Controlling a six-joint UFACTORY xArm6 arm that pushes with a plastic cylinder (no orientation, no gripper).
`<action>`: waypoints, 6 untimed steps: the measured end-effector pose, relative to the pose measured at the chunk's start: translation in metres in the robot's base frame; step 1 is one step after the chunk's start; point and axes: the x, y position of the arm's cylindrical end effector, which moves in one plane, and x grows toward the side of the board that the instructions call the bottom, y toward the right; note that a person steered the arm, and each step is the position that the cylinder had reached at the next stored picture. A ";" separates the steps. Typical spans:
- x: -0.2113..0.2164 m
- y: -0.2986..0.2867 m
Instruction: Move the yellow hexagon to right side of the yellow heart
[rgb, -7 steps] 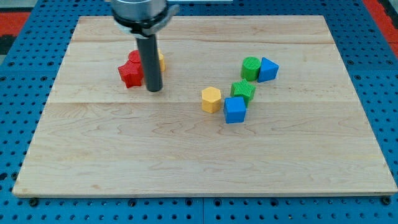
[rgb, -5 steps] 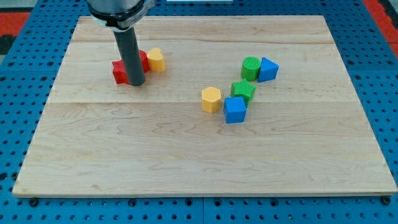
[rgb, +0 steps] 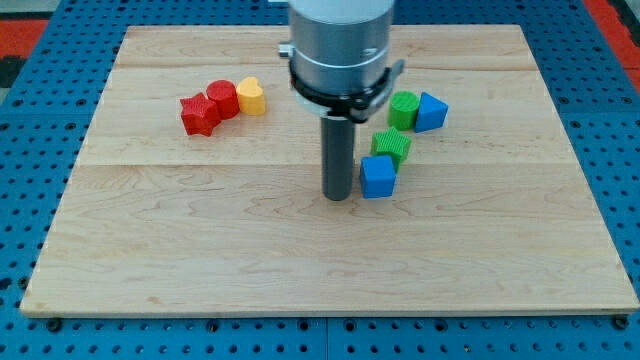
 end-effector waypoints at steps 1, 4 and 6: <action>-0.026 0.003; -0.082 -0.010; -0.108 -0.023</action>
